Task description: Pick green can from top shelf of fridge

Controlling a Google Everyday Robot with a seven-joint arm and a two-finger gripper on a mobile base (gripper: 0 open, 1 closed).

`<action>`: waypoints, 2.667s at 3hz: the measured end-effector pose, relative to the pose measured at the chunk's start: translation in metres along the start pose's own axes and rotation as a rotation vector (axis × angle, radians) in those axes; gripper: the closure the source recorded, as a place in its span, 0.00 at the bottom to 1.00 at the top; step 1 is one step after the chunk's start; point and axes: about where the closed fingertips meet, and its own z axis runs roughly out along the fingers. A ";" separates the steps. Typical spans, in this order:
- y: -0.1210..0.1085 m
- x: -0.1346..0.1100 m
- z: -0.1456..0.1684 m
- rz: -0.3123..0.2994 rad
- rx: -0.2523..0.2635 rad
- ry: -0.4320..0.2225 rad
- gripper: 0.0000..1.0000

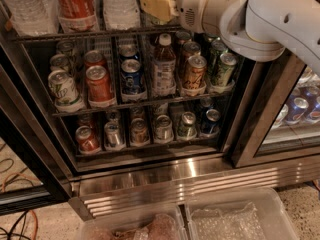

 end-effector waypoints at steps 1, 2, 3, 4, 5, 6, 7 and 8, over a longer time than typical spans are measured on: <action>0.002 0.002 -0.001 0.002 -0.008 0.009 1.00; 0.001 -0.001 -0.001 0.002 -0.008 0.009 1.00; 0.003 -0.011 -0.006 -0.022 -0.016 -0.004 1.00; 0.006 -0.013 -0.008 -0.023 -0.029 -0.009 1.00; 0.006 -0.016 -0.012 -0.026 -0.035 -0.017 1.00; 0.005 -0.022 -0.014 -0.030 -0.037 -0.026 1.00; -0.005 -0.068 -0.033 -0.060 -0.045 -0.107 1.00; 0.005 -0.093 -0.057 -0.060 -0.082 -0.135 1.00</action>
Offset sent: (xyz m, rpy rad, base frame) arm -0.0176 -0.0167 0.0483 -0.0039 -0.0891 0.0260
